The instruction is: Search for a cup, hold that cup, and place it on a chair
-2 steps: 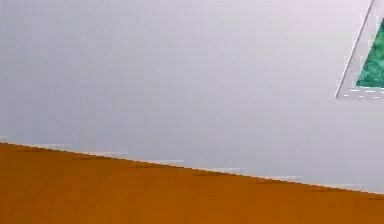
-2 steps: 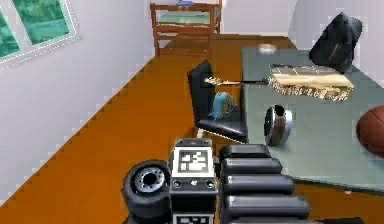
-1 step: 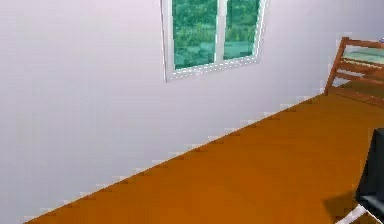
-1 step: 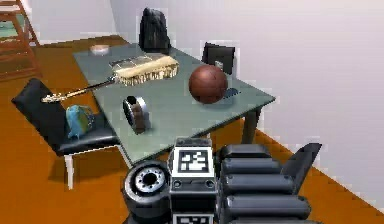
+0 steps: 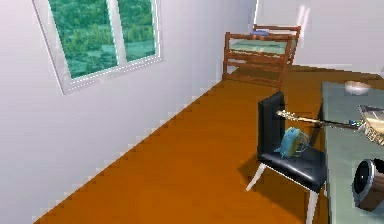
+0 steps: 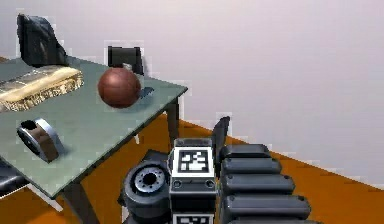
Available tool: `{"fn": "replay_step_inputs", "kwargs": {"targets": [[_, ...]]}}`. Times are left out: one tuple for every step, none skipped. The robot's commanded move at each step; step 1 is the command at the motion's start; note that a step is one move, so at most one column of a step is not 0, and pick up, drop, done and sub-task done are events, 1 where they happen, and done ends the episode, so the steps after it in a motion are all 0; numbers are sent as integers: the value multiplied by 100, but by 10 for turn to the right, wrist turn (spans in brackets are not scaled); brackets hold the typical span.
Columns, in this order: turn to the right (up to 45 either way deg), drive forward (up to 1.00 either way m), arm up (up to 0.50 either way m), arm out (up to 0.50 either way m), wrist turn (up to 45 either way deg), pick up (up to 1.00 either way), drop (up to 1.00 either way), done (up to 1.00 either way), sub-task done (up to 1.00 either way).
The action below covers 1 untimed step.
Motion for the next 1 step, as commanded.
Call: {"fn": "replay_step_inputs", "kwargs": {"targets": [[30, 0, 0, 0, 0, 0, 0, 0, 0]]}}
